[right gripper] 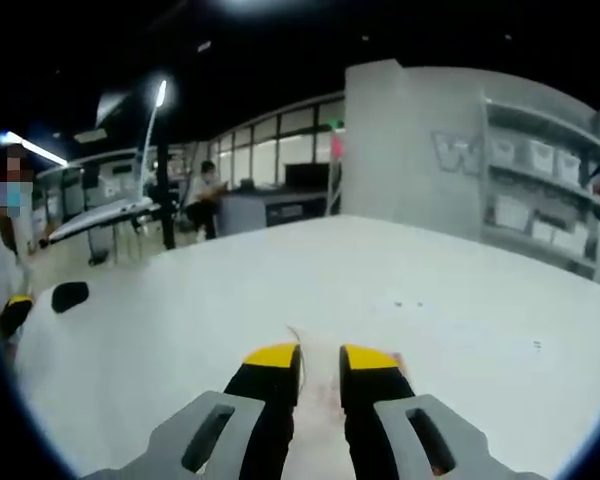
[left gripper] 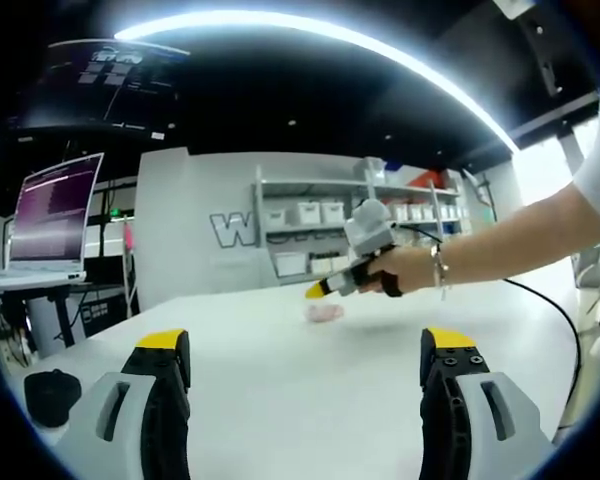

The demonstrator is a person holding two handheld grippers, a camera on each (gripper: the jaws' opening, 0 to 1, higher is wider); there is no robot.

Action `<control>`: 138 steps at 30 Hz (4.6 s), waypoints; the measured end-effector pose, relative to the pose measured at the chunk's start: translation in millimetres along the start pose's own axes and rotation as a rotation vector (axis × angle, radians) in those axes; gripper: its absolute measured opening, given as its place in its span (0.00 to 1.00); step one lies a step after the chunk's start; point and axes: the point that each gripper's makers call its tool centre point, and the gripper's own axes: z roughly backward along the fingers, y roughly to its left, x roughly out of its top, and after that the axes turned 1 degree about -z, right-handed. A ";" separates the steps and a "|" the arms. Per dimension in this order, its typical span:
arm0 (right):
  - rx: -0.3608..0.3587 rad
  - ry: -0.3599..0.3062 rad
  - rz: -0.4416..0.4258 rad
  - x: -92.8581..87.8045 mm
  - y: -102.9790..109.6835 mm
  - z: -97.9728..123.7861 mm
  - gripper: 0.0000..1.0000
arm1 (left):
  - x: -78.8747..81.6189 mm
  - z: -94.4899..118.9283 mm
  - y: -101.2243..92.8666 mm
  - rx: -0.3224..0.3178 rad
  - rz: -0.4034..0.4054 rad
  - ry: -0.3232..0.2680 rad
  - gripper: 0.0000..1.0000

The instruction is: Open the resealable bag by pulling the two sides of the seal apart until the entire bag opening is separated and visibly accessible.

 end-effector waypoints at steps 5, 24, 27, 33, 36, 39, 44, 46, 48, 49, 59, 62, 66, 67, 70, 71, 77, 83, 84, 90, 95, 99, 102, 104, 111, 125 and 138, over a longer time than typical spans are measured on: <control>0.008 0.001 0.016 -0.5 4.5 0.3 0.16 | 0.9 0.4 0.7 0.001 -0.003 0.000 0.93; 0.067 -0.004 0.051 -5.2 19.5 -2.3 0.30 | 2.7 1.8 -0.9 -0.002 -0.007 0.005 0.93; 0.075 -0.012 0.045 -4.2 21.8 -1.6 0.32 | 3.3 2.0 -0.8 -0.002 -0.009 0.004 0.93; 0.076 -0.024 0.032 -2.5 22.2 -1.0 0.34 | 5.5 2.2 -1.5 -0.005 -0.012 0.001 0.93; 0.071 -0.027 0.025 -2.8 20.0 -0.3 0.37 | 6.4 2.1 -0.9 -0.005 -0.013 0.000 0.93; 0.072 -0.029 0.025 -3.4 18.0 0.7 0.38 | 7.1 2.0 -0.6 -0.005 -0.014 -0.001 0.93; 0.066 -0.040 0.011 -1.4 14.0 2.0 0.42 | 8.6 1.5 -1.3 -0.006 -0.016 -0.004 0.93; 0.072 -0.049 -0.001 0.2 14.2 2.7 0.45 | 9.2 1.5 -1.7 -0.006 -0.017 -0.005 0.93; 0.074 -0.054 -0.015 0.7 14.3 3.5 0.49 | 9.2 1.7 -1.8 -0.005 -0.017 -0.005 0.93; 0.077 -0.055 -0.021 0.4 14.6 4.0 0.50 | 9.1 1.7 -1.8 -0.005 -0.016 -0.005 0.93; 0.085 -0.095 -0.066 5.2 13.5 12.6 0.59 | 10.8 4.5 -2.3 -0.001 -0.018 -0.009 0.93; 0.084 -0.105 -0.063 8.7 11.7 11.5 0.58 | 11.7 4.8 -4.7 -0.004 -0.020 -0.010 0.93; 0.084 -0.115 -0.067 10.4 14.2 15.3 0.65 | 13.0 5.5 -6.3 -0.007 -0.021 -0.012 0.93; 0.080 -0.116 -0.067 10.1 14.0 14.4 0.67 | 13.3 5.7 -6.2 -0.006 -0.022 -0.013 0.93; 0.063 -0.116 -0.065 9.8 9.3 11.9 0.71 | 14.0 6.3 -6.2 -0.005 -0.024 -0.013 0.93; 0.057 -0.117 -0.070 8.9 9.8 14.5 0.73 | 14.0 6.5 -6.2 -0.005 -0.024 -0.013 0.93; 0.032 -0.111 -0.100 4.9 4.8 16.8 0.86 | 13.1 7.8 -5.6 -0.002 -0.022 -0.011 0.93; 0.020 -0.119 -0.110 2.8 2.1 20.2 0.89 | 11.4 8.8 -3.7 0.004 -0.022 -0.004 0.93; 0.019 -0.119 -0.109 2.4 1.9 20.4 0.89 | 11.3 8.9 -3.2 0.005 -0.022 -0.004 0.93; 0.008 -0.136 -0.111 3.1 -1.2 25.2 0.90 | 10.2 10.3 -0.8 0.012 -0.022 0.000 0.93; -0.010 -0.151 -0.093 7.3 -6.0 28.1 0.89 | 8.7 11.2 0.8 0.018 -0.021 0.003 0.93; -0.010 -0.157 -0.098 6.6 -4.1 34.8 0.89 | 8.8 10.7 -2.0 0.012 -0.020 0.003 0.93; -0.010 -0.162 -0.098 5.4 -1.1 39.8 0.89 | 8.2 11.0 -3.1 0.010 -0.021 0.005 0.93; -0.009 -0.166 -0.102 4.8 -0.8 42.3 0.89 | 8.5 12.0 -2.1 0.012 -0.019 0.004 0.93; -0.018 -0.173 -0.110 0.9 -3.0 49.9 0.88 | 8.4 14.1 -2.4 0.014 -0.019 0.004 0.93; -0.026 -0.193 -0.119 -3.4 -6.1 68.5 0.85 | 6.3 15.7 -3.7 0.016 -0.019 0.009 0.93; -0.043 -0.208 -0.139 -8.2 -9.8 88.8 0.81 | 9.9 16.4 -10.0 0.008 -0.027 0.004 0.93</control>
